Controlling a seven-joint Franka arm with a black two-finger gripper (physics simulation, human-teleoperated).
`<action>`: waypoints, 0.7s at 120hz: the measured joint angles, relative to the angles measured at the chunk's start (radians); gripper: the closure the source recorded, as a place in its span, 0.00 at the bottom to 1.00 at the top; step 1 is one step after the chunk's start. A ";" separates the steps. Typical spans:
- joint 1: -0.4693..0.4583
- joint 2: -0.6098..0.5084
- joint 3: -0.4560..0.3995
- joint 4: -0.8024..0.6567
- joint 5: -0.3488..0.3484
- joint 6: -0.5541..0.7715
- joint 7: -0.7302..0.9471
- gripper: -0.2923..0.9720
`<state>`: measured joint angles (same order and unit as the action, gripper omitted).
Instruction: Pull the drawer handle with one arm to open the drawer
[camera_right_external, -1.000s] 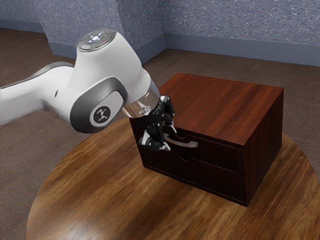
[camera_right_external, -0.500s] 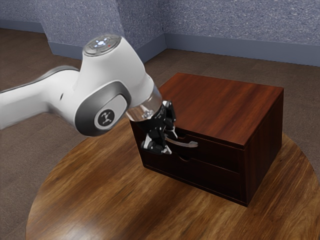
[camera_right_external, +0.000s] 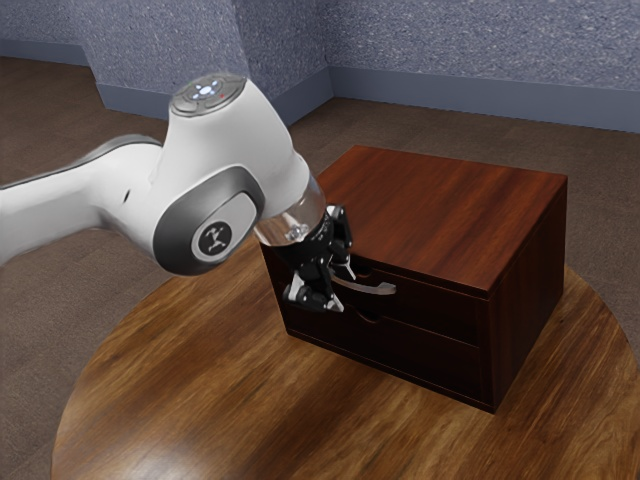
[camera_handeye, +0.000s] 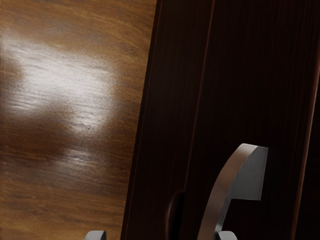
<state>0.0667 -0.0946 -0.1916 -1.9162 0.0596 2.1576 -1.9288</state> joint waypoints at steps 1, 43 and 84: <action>0.000 0.000 0.000 0.000 0.000 0.000 0.000 0.59; 0.001 -0.004 -0.006 -0.010 -0.001 -0.012 0.001 0.60; 0.007 -0.013 -0.021 -0.011 -0.003 -0.052 -0.001 0.60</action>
<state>0.0734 -0.1079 -0.2129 -1.9269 0.0564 2.1057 -1.9299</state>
